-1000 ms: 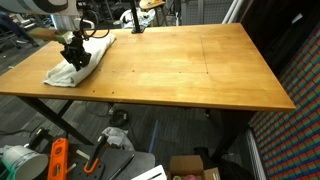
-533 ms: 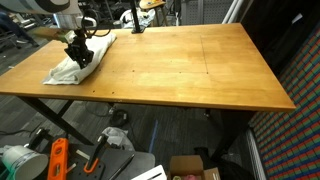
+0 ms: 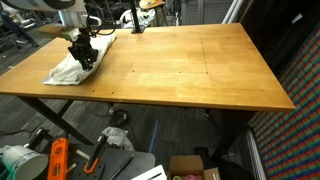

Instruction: Fold the towel

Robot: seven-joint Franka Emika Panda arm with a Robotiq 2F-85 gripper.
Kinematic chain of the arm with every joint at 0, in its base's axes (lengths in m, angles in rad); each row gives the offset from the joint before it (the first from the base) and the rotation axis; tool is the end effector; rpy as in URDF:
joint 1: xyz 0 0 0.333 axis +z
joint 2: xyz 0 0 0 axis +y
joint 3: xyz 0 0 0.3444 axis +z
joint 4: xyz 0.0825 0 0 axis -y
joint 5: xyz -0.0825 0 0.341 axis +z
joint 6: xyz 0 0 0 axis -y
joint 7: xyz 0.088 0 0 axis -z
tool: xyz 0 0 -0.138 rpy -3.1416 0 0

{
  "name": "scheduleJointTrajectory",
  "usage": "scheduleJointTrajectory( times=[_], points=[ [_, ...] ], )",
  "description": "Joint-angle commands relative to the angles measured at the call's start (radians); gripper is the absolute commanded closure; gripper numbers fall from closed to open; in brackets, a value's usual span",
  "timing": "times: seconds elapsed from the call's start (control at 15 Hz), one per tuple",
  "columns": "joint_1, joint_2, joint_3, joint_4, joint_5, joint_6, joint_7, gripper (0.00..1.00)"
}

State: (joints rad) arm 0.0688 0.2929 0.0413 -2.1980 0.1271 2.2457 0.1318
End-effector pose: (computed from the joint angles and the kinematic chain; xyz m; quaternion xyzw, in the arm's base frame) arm 0.4991 0.0619 0.2628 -0.9896 0.0563 0.1273 0.0353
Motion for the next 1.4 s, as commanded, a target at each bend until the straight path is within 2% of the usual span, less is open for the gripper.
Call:
scheduleJointTrajectory(
  times=[0.0, 0.2, 0.33, 0.8, 1.07, 1.33],
  points=[
    [-0.025, -0.062, -0.004, -0.001, 0.003, -0.059, -0.037, 0.34],
    [-0.050, -0.113, -0.006, 0.006, 0.030, -0.105, -0.061, 0.12],
    [-0.064, -0.151, -0.011, 0.014, 0.038, -0.141, -0.077, 0.01],
    [-0.067, -0.274, -0.027, 0.076, -0.009, -0.349, -0.028, 0.00],
    [-0.067, -0.334, -0.025, 0.106, -0.048, -0.496, -0.060, 0.00],
    [-0.046, -0.359, -0.001, 0.131, -0.103, -0.607, -0.037, 0.00]
  ],
)
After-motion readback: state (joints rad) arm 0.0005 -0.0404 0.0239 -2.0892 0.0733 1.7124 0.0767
